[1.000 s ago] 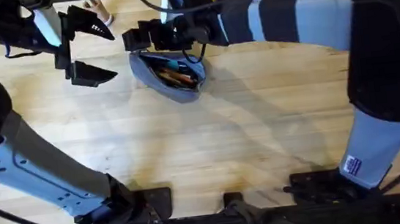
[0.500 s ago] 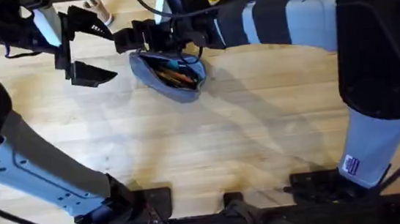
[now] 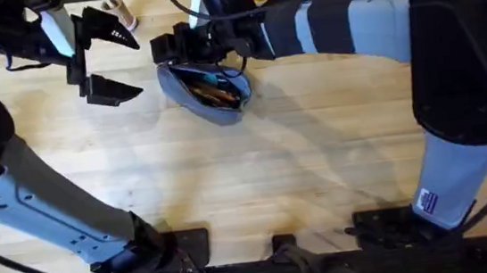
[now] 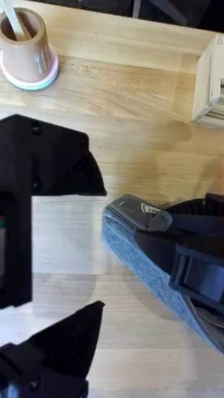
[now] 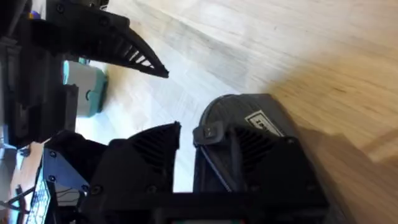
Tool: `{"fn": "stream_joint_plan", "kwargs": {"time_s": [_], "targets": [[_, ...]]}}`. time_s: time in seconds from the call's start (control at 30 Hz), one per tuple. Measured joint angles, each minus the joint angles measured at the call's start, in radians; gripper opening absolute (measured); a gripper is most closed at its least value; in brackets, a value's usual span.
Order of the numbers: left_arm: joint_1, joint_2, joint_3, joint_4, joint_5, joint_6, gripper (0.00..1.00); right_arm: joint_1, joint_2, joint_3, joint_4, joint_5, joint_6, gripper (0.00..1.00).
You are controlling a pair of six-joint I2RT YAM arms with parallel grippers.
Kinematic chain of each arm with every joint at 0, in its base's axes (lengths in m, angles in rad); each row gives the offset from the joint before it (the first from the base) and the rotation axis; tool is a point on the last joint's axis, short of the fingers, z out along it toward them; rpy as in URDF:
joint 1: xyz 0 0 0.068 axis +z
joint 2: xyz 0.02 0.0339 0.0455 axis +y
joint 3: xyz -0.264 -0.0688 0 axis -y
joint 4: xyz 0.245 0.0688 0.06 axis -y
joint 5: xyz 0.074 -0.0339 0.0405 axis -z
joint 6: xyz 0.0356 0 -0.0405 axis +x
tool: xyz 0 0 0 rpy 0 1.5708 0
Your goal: Unzip the bag, pick up the pens from the table one at a time and place them inside, then zip the bag closed.
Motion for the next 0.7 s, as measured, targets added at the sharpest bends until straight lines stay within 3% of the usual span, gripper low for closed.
{"fn": "stream_joint_plan", "kwargs": {"time_s": [0.3, 0.53, 0.63, 0.7], "targets": [[0.0, 0.0, 0.0, 0.0, 0.0, 0.0, 0.993, 0.0, 0.0, 0.0, 0.0, 0.016, 0.006, 0.24], [0.0, 0.0, 0.0, 0.0, 0.0, 0.0, 0.993, 0.0, 0.0, 0.0, 0.002, 0.021, 0.007, 0.163], [0.0, 0.0, 0.0, 0.0, 0.0, 0.0, 0.993, 0.0, 0.0, 0.0, 0.007, 0.021, 0.004, 0.043], [0.0, 0.0, 0.0, 0.0, 0.0, 0.0, 0.993, 0.0, 0.0, 0.0, 0.008, 0.021, -0.007, 0.041]]}}
